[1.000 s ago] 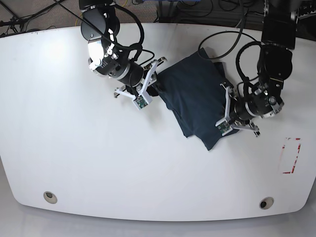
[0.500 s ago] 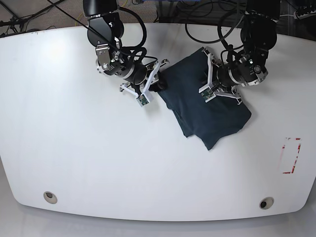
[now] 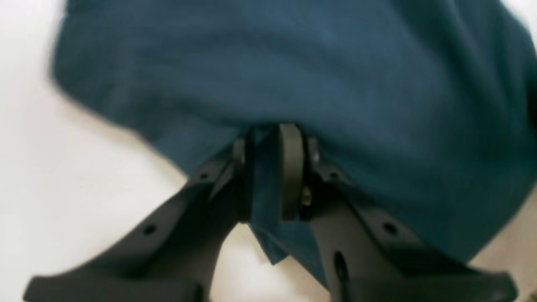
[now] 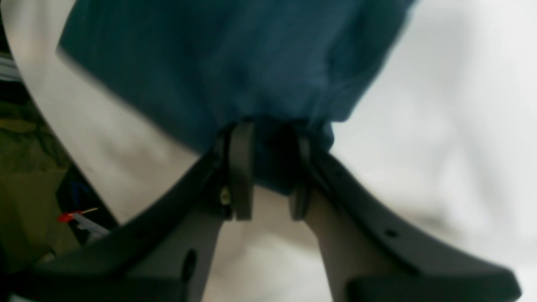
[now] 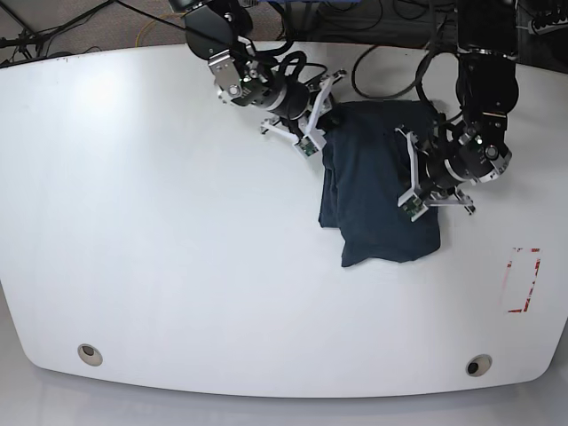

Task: Fold the T-shirt properly
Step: 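Fold the bundle over once more with both grippers, then carry the folded shirt with the left gripper to the table edge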

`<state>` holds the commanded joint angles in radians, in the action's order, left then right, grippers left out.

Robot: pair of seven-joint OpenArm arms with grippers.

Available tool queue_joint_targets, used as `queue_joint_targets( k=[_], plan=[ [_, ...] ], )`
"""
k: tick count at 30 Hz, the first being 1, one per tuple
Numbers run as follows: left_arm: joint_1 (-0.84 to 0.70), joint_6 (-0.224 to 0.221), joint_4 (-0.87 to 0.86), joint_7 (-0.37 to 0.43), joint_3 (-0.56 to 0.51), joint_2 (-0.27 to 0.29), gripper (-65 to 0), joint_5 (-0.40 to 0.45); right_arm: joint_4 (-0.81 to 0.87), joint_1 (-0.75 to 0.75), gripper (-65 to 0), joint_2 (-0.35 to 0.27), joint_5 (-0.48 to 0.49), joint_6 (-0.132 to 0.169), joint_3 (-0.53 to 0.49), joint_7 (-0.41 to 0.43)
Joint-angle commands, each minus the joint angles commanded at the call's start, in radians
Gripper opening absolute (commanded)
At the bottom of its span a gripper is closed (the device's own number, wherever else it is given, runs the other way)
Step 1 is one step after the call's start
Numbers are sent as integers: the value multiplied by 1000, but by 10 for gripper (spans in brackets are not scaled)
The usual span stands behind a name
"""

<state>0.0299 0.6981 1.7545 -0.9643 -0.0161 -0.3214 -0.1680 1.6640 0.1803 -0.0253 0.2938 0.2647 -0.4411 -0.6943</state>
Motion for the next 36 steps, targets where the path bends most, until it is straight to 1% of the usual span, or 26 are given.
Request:
queue_joint_targets(
  k=[6, 8, 9, 10, 12, 13, 14, 15, 16, 17, 18, 19, 20, 21, 25, 26, 28, 29, 30, 31, 32, 33, 34, 36],
  plan=[
    [54, 0, 26, -6, 2, 8, -568, 0, 81, 3, -528, -2, 0, -2, 6, 0],
    [54, 0, 46, -6, 2, 15, -567, 2, 130, 8, -528, -25, 2, -5, 26, -2],
    [54, 0, 49, -5, 2, 28, -561, 3, 147, 8, -528, -38, 3, -5, 44, -6],
    [55, 0, 49, -5, 2, 37, -551, 3, 158, 8, -528, -44, 6, -5, 55, -14],
    [55, 0, 54, -2, 0, 72, -504, 3, 183, 6, -528, -55, 31, 2, 100, -34],
    [55, 0, 60, -2, -3, 89, -468, 3, 198, 6, -528, -61, 49, 2, 135, -41],
    [55, -25, 75, -2, -3, 104, -426, 3, 216, 8, -528, -75, 71, 2, 169, -48],
    [55, -44, 78, -2, -3, 112, -410, 3, 222, 8, -528, -80, 80, 2, 183, -49],
    [55, -91, 83, -2, -3, 132, -358, 3, 232, 8, -528, -95, 114, 3, 215, -55],
    [55, -111, 83, 0, -3, 140, -332, 3, 232, 8, -528, -103, 130, 3, 226, -57],
    [55, -140, 81, 2, -3, 157, -297, 3, 232, 5, -528, -112, 153, 3, 242, -57],
    [55, -168, 81, 5, -5, 172, -274, 3, 232, 0, -528, -123, 175, 3, 253, -58],
    [55, -183, 81, 12, -5, 183, -264, 3, 232, -2, -528, -130, 189, 3, 262, -58],
    [52, -220, 81, 38, -5, 207, -265, 3, 230, -5, -528, -143, 212, 3, 279, -58],
    [21, -312, 72, 112, -5, 247, -267, 3, 230, -14, -528, -160, 262, 3, 319, -58],
    [2, -358, 68, 146, -5, 259, -267, 3, 230, -6, -528, -160, 276, 3, 338, -58],
    [-15, -426, 54, 193, -5, 267, -265, 5, 230, -2, -528, -160, 288, 3, 367, -58],
    [-20, -452, 41, 210, -6, 269, -265, 5, 230, 0, -528, -160, 290, 3, 376, -58],
    [-23, -493, 9, 244, -23, 272, -265, 5, 230, 0, -528, -160, 292, 3, 391, -58],
    [-26, -519, -12, 264, -43, 270, -265, 5, 230, 0, -528, -160, 293, 3, 399, -58],
    [-28, -535, -26, 279, -54, 269, -265, 5, 230, 0, -528, -160, 293, 3, 404, -58],
    [-34, -572, -52, 311, -81, 262, -265, 5, 230, 2, -528, -160, 295, 3, 413, -58],
    [-40, -588, -64, 324, -92, 253, -265, 5, 230, 3, -528, -160, 296, 3, 416, -58],
    [-68, -651, -101, 370, -120, 226, -265, 21, 230, 6, -528, -160, 296, 3, 417, -58]
  ],
)
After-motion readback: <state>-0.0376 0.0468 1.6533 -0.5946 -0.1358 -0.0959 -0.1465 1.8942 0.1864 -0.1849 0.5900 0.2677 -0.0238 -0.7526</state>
